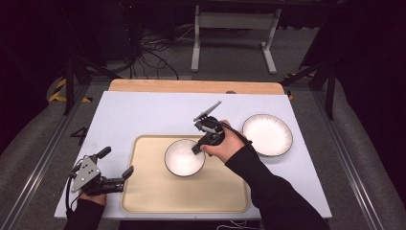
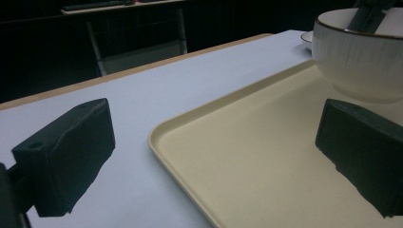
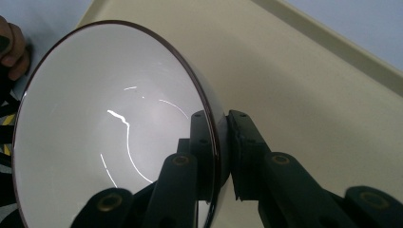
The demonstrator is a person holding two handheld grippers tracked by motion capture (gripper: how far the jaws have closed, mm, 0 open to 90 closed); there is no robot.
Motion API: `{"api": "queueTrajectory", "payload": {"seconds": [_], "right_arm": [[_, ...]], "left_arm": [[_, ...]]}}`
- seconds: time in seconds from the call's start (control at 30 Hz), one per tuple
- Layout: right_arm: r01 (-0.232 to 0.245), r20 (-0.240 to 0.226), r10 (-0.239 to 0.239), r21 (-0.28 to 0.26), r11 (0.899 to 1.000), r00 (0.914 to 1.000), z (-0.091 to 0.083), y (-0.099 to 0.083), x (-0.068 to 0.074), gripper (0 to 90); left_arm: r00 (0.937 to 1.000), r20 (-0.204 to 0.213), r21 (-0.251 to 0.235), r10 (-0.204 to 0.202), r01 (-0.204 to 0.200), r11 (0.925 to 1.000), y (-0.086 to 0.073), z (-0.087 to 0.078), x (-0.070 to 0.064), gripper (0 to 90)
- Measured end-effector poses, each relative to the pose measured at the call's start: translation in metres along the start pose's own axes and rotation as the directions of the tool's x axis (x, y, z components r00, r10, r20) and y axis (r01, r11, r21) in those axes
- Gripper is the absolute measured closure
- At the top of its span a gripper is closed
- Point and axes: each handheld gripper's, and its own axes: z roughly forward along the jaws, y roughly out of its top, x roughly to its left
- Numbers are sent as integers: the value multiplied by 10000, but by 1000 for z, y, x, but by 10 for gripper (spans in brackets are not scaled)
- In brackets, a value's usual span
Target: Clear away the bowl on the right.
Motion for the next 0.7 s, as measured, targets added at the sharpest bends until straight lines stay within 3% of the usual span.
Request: {"api": "queueTrajectory", "payload": {"seconds": [0.7], "right_arm": [[-259, -32, 261, 427, 9988, 9997, 27, -6, -9, 813]], "left_arm": [[10000, 1, 6, -8, 8, 10000, 0, 0, 0, 2]]}}
